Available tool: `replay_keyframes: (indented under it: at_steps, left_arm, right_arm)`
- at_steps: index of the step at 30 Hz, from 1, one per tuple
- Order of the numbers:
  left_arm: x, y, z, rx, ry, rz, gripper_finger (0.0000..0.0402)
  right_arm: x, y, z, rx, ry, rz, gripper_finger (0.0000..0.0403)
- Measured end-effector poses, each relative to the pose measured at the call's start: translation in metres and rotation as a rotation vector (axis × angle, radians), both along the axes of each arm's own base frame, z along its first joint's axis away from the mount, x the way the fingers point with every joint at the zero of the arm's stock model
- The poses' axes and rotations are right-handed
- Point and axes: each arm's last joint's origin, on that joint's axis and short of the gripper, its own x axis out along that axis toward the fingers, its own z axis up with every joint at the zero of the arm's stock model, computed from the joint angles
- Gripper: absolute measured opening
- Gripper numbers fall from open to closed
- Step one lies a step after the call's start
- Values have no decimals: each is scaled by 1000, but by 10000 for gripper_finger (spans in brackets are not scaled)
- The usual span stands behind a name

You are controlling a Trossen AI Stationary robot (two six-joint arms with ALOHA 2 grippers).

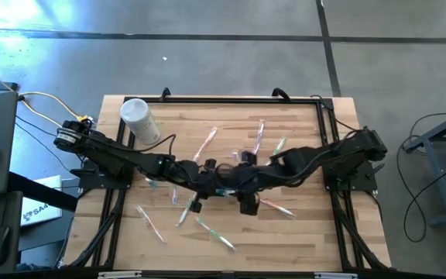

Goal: Pick & Place toothbrushing station
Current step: Put the right blue mouthwash into the black mesh

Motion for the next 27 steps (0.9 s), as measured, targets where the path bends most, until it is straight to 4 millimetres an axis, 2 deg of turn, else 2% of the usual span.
replay_keyframes:
  at_steps: [3, 7, 13, 19, 21, 23, 27]
  left_arm:
    - [-2, 0, -1, 11, 20, -3, 60]
    - [-7, 2, 7, 12, 5, -2, 60]
    - [-17, 4, 21, 74, -37, -27, 60]
    - [-19, 6, 24, 115, -56, -9, 60]
    - [-19, 6, 24, 117, -55, -6, 60]
    - [-19, 6, 24, 129, -58, -8, 60]
    - [-18, 6, 26, 134, -77, 1, 60]
  right_arm:
    - [-20, -3, 11, 37, 45, -44, 214]
    - [-45, -1, 11, 45, 176, -124, 214]
    - [-72, 8, 0, -131, 273, -342, 215]
    - [-94, 20, -30, -220, 305, -379, 215]
    - [-100, 23, -46, -267, 282, -377, 215]
    - [-105, 26, -66, -309, 236, -373, 215]
    - [-101, 28, -99, -321, 42, -351, 215]
